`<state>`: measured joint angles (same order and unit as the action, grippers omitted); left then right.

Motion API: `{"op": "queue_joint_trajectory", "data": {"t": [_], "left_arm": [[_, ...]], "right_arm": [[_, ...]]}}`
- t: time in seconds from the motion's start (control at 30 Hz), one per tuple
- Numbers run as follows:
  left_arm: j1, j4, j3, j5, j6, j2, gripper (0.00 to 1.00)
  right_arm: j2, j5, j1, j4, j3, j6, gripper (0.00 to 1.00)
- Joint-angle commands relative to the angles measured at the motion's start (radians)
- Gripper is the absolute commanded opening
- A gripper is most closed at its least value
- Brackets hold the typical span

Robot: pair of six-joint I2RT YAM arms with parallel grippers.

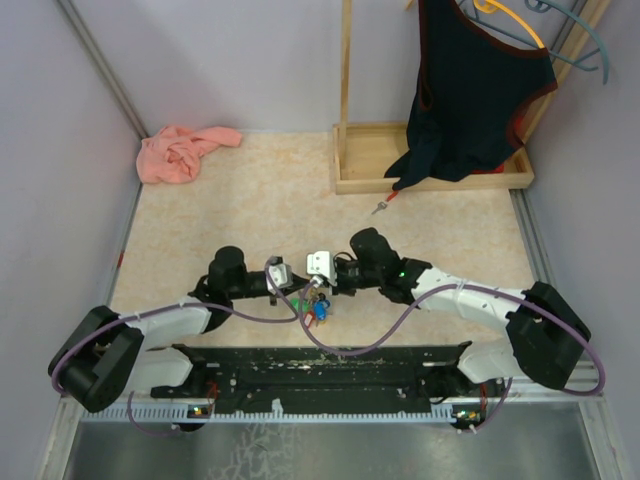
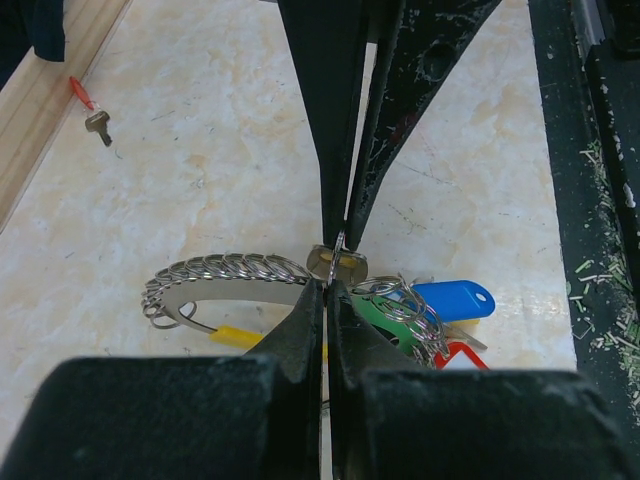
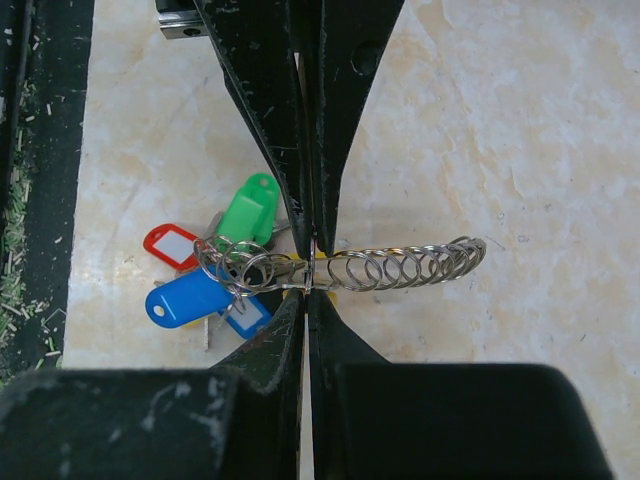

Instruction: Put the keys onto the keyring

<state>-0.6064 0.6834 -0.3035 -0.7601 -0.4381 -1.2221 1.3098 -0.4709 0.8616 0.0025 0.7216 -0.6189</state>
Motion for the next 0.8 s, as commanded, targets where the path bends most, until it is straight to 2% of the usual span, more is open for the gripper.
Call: {"op": "queue_joint_trajectory", "data": {"t": [0.0,0.57,0.77], "left_arm": [[-0.007,-0.020,-0.050,0.014,-0.005,0.010,0.00],[-0.029,-0.114,-0.099,0.012,-0.027,0.007,0.00],[-0.029,-0.104,-0.103,0.123,0.057,0.027,0.00]], "right_arm": [[-0.025,-0.052,0.044,0.070,0.058,-0.011,0.00],[0.003,-0.034,0.061,0.059,0.081,-0.039,0.00],[-0.002,-0.013,0.068,0.060,0.060,-0.073,0.00]]}}
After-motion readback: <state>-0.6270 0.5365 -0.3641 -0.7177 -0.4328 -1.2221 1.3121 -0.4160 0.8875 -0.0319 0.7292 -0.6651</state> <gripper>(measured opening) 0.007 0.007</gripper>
